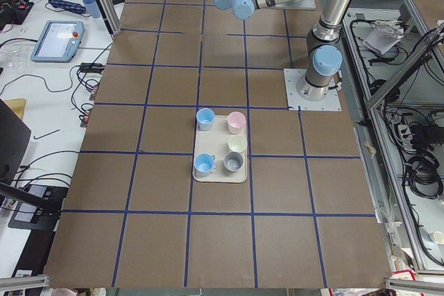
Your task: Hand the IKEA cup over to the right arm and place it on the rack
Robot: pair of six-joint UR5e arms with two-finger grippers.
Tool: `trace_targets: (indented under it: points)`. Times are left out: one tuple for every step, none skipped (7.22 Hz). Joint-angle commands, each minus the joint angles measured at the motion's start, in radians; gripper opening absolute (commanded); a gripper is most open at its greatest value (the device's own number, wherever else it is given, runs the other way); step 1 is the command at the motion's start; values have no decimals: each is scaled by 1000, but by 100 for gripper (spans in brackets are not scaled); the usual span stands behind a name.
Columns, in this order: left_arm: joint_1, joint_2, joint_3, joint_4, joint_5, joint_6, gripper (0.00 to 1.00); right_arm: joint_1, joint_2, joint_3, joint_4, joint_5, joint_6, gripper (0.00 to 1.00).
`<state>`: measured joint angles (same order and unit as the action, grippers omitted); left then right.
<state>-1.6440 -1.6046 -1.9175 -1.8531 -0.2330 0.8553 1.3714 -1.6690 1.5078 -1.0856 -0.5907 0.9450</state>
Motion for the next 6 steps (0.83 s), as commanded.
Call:
trace_targets:
  points:
    - [0, 0, 0, -1, 1, -1, 11, 0, 0, 0, -2, 2, 4, 72]
    - [0, 0, 0, -1, 1, -1, 30, 0, 1, 0, -14, 2, 26, 70]
    - [0, 0, -1, -1, 1, -1, 31, 0, 2, 2, -37, -1, 47, 67]
    - [0, -1, -2, -1, 1, -1, 32, 0, 2, 2, -42, -3, 67, 67]
    - [0, 0, -2, -1, 1, -1, 33, 0, 2, 2, -42, -3, 67, 67]
    - [1, 2, 2, -1, 1, -1, 37, 0, 2, 2, -42, -3, 67, 67]
